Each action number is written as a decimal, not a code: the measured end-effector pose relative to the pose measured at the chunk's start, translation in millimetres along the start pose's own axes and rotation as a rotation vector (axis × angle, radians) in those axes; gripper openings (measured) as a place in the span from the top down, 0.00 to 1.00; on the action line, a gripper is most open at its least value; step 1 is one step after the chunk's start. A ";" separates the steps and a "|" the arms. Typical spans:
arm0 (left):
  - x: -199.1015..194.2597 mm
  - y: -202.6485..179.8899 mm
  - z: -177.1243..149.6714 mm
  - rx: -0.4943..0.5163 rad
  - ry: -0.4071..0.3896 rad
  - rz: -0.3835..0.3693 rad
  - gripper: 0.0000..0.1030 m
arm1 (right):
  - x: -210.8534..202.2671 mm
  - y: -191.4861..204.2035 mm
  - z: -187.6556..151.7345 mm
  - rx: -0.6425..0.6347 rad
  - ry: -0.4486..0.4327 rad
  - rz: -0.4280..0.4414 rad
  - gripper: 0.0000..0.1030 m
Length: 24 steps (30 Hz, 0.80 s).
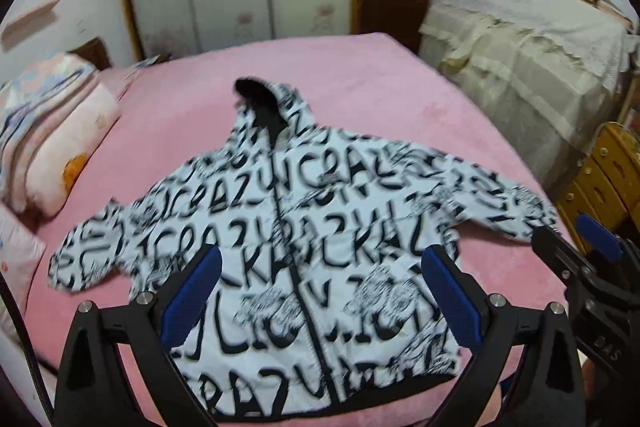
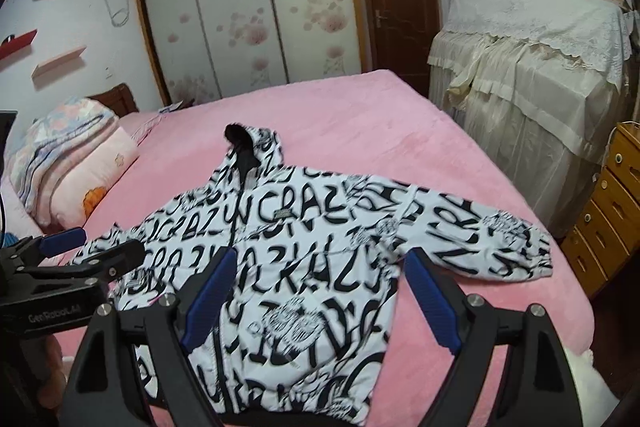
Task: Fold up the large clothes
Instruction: 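Grasp the jacket sleeve cuff with the right tool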
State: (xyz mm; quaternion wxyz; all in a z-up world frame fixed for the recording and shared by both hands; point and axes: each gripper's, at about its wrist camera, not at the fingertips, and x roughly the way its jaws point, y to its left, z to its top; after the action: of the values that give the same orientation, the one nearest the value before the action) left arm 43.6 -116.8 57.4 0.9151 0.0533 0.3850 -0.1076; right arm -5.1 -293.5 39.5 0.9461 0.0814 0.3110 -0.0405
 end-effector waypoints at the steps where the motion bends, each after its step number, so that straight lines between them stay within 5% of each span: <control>1: -2.8 -5.2 4.9 0.014 -0.026 0.003 0.03 | -0.9 -6.8 4.2 0.007 -0.012 -0.009 0.16; 8: -7.7 -44.8 42.7 0.066 -0.178 0.011 0.03 | 1.7 -58.4 28.3 0.067 -0.044 -0.050 0.16; 14: 30.1 -80.6 65.2 0.086 -0.201 -0.006 0.03 | 32.3 -130.9 29.4 0.185 0.006 -0.141 0.16; 24: 148.8 -131.5 55.5 0.035 -0.107 -0.118 0.03 | 107.8 -262.0 -23.3 0.456 0.152 -0.239 0.16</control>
State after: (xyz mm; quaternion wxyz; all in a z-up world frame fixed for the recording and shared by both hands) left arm 152.1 -277.7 -12.4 0.9253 0.0406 0.3360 -0.1709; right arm 34.6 -549.8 -76.8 0.8657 0.2581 0.3712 -0.2148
